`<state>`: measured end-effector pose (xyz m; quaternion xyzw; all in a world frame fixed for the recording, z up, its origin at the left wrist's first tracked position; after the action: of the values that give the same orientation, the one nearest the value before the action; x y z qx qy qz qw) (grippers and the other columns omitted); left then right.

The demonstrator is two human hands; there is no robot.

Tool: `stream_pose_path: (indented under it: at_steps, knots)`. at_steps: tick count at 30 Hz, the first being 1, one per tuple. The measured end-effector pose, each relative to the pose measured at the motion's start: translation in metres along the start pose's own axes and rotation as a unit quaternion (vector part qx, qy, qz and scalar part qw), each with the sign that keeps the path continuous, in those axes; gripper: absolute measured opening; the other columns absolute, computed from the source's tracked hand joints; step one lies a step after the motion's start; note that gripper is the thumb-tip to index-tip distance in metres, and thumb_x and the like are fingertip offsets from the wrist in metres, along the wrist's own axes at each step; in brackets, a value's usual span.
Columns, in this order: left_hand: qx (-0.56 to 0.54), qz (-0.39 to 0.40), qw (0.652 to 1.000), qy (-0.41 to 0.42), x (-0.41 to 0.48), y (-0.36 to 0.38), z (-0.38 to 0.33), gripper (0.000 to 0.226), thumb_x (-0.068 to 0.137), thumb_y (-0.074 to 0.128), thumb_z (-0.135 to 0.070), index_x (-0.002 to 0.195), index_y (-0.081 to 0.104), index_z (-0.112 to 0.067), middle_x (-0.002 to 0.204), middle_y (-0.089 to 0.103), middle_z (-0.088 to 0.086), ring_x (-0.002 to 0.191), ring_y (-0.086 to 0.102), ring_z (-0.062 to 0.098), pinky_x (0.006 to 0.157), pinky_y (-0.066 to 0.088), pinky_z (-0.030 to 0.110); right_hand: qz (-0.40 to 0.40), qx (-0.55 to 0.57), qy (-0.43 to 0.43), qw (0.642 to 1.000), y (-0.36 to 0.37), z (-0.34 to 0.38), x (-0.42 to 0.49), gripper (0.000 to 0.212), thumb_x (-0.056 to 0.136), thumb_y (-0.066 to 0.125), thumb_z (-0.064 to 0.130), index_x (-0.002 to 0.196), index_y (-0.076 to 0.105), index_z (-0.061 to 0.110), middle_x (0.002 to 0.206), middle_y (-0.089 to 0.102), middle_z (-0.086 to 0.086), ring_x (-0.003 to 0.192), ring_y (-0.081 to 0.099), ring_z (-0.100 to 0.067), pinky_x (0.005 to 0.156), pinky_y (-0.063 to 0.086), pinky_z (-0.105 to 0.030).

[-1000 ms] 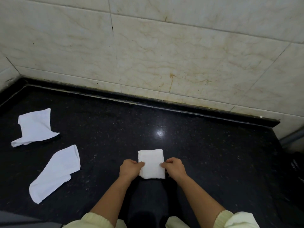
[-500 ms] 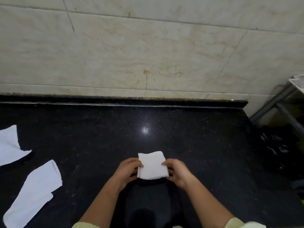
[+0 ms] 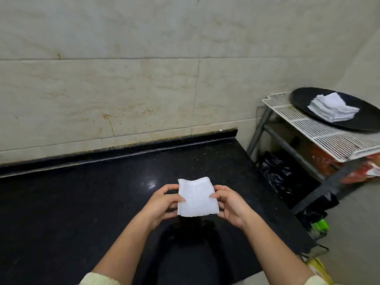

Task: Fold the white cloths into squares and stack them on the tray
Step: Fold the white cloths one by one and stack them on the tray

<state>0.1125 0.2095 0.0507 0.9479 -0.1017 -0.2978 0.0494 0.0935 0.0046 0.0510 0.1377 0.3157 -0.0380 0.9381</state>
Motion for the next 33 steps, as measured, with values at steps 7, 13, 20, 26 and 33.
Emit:
stream_pose_path:
  at_steps: [7, 13, 20, 26, 33]
  knots:
    - [-0.001, 0.023, 0.999, 0.042, 0.011, 0.142, -0.031, 0.040, 0.077, 0.068, -0.004, 0.112, 0.065, -0.024, 0.098, 0.074, 0.002, 0.085, 0.069, 0.017, 0.070, 0.053, 0.031, -0.026, -0.023, -0.069, 0.997, -0.119, 0.081, -0.035, 0.036, 0.078, 0.057, -0.004, 0.111, 0.061, 0.010, 0.093, 0.067, -0.007, 0.081, 0.063, -0.021, 0.062, 0.050, -0.029]
    - [0.000, 0.054, 0.993, 0.101, 0.015, 0.250, -0.084, 0.041, 0.078, 0.067, -0.007, 0.114, 0.065, -0.025, 0.099, 0.074, -0.001, 0.086, 0.068, 0.015, 0.071, 0.050, 0.030, -0.028, -0.028, -0.129, 0.991, -0.202, 0.162, -0.064, 0.037, 0.077, 0.059, -0.002, 0.112, 0.062, 0.011, 0.093, 0.066, -0.007, 0.082, 0.062, -0.021, 0.064, 0.050, -0.030]
    - [0.000, 0.092, 0.984, 0.151, 0.034, 0.348, -0.161, 0.034, 0.082, 0.060, -0.006, 0.110, 0.064, -0.023, 0.092, 0.068, -0.003, 0.076, 0.061, 0.010, 0.058, 0.047, 0.022, -0.037, -0.013, -0.199, 0.979, -0.270, 0.256, -0.082, 0.021, 0.081, 0.056, -0.005, 0.089, 0.062, 0.014, 0.081, 0.061, -0.005, 0.071, 0.055, -0.017, 0.055, 0.043, -0.024]
    - [-0.008, 0.093, 0.981, 0.168, 0.077, 0.413, -0.197, 0.032, 0.080, 0.071, -0.011, 0.109, 0.061, -0.020, 0.081, 0.070, -0.003, 0.058, 0.062, 0.007, 0.043, 0.044, 0.015, -0.053, 0.001, -0.209, 0.976, -0.325, 0.304, -0.061, 0.019, 0.080, 0.057, -0.004, 0.088, 0.066, 0.012, 0.090, 0.064, -0.008, 0.080, 0.060, -0.020, 0.064, 0.049, -0.029]
    - [-0.005, 0.099, 0.979, 0.177, 0.140, 0.483, -0.244, 0.033, 0.079, 0.071, -0.007, 0.110, 0.065, -0.015, 0.087, 0.068, 0.001, 0.064, 0.059, 0.010, 0.043, 0.045, 0.016, -0.093, -0.012, -0.220, 0.971, -0.389, 0.374, -0.026, 0.021, 0.081, 0.057, -0.003, 0.094, 0.066, 0.010, 0.093, 0.065, -0.010, 0.081, 0.063, -0.021, 0.073, 0.053, -0.034]
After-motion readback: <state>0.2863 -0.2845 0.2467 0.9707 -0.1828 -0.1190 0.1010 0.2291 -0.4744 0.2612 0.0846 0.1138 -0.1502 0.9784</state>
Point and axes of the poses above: each hand's wrist, its own x-axis towards the middle knuckle, its own y-axis out of the palm, z = x × y, the point moved 4 cm from there along x, towards the middle knuckle
